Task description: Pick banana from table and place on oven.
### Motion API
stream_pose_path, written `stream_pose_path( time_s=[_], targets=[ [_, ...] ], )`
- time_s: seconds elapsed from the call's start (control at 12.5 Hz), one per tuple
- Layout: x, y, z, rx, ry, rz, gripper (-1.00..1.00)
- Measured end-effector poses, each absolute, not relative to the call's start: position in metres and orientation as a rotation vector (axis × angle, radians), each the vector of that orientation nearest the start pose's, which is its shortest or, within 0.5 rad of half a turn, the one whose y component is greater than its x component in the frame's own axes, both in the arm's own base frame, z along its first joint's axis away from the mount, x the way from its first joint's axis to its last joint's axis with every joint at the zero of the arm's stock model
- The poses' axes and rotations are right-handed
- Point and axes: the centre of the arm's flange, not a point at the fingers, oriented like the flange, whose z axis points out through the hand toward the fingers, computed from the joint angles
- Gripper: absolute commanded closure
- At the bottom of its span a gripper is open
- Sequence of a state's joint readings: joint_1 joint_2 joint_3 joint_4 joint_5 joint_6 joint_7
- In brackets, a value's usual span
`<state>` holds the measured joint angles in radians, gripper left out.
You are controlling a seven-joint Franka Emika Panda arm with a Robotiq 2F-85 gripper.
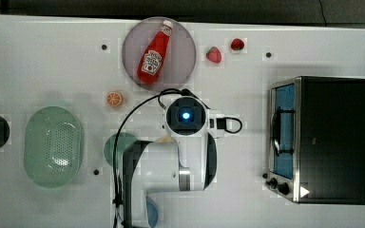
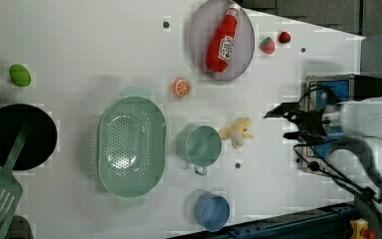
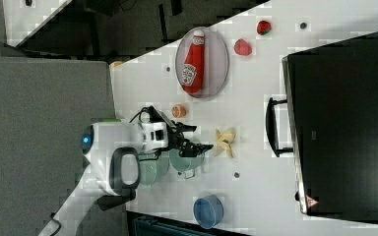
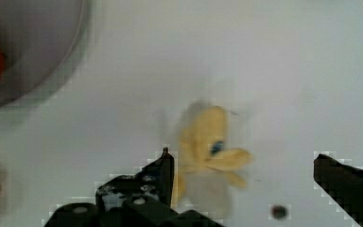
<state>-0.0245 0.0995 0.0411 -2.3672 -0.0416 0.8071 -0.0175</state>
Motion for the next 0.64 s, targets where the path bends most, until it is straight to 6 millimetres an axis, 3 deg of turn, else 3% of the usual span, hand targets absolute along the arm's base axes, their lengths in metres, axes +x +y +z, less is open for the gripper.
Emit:
stream_pose_path(
  time_s=[0.16, 0.4, 0.64],
  targets=[
    [0.49, 0.018, 0.245, -2.948, 1.129, 0.081, -1.0],
    [0.479, 0.031, 0.189, -2.983, 1.13, 0.186, -1.0],
    [0.462, 0.036, 0.159, -2.962, 1.213, 0.257, -1.0]
  ],
)
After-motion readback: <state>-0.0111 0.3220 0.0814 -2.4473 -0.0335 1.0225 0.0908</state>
